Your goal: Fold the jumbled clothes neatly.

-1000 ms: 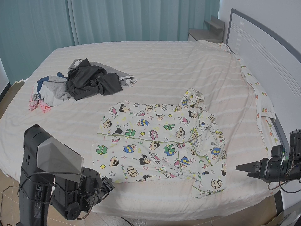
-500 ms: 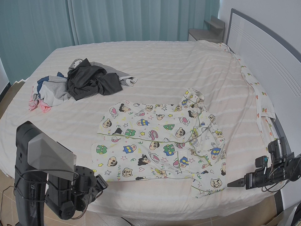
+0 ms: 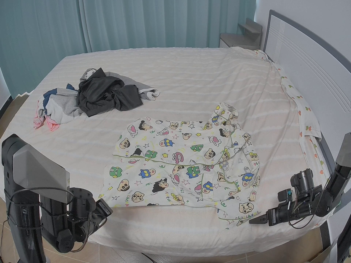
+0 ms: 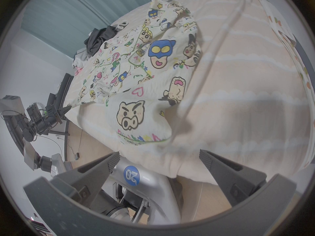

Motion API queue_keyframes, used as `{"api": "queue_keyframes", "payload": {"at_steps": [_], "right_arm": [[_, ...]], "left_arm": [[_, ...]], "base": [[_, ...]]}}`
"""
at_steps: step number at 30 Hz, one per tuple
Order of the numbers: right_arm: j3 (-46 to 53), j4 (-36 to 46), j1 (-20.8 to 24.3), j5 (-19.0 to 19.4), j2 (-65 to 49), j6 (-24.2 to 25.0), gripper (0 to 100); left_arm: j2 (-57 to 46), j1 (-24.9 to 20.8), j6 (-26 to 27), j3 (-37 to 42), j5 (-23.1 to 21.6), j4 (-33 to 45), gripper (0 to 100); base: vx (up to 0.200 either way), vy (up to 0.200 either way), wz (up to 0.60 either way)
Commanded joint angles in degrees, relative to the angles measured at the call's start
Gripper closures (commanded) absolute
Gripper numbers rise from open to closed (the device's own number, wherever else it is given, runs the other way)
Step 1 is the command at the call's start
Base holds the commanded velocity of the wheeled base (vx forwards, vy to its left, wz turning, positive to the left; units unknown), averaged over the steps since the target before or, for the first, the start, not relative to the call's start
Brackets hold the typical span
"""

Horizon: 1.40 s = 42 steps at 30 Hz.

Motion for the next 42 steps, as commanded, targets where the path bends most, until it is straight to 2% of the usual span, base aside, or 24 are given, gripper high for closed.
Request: {"api": "queue_keyframes", "payload": {"at_steps": [1,14,15,18,32,38,42], "right_arm": [[-0.3,-2.1,1.4,0.3,3.1,0.0,0],[-2.2,-9.0,5.3,0.8,7.9,0.2,0],[-2.4,-9.4,5.3,0.9,8.1,0.3,100],[-1.8,-13.8,5.7,1.2,9.5,0.5,100],[4.8,-17.9,6.4,1.4,4.4,0.6,100],[9.2,-18.1,6.0,2.6,-1.6,0.7,100],[11.6,-18.1,6.0,3.0,-3.2,0.7,100]], "left_arm": [[-0.1,0.5,-0.1,0.1,-0.1,-1.0,100],[1.3,0.4,-0.4,-0.3,-0.1,-1.0,100],[1.3,0.4,-0.4,-0.3,-0.1,-1.0,100],[1.9,0.4,-0.7,-0.3,-0.1,-1.0,100],[1.7,-0.2,-0.6,-0.1,-0.2,-1.0,100],[-2.5,-0.2,-0.7,1.7,-3.7,-1.0,100],[-3.9,-0.2,-0.4,2.9,-4.2,-1.0,100]], "base": [[0.000,0.000,0.00],[0.000,0.000,0.00],[0.000,0.000,0.00],[0.000,0.000,0.00],[0.000,0.000,0.00],[0.000,0.000,0.00],[0.000,0.000,0.00]]}}
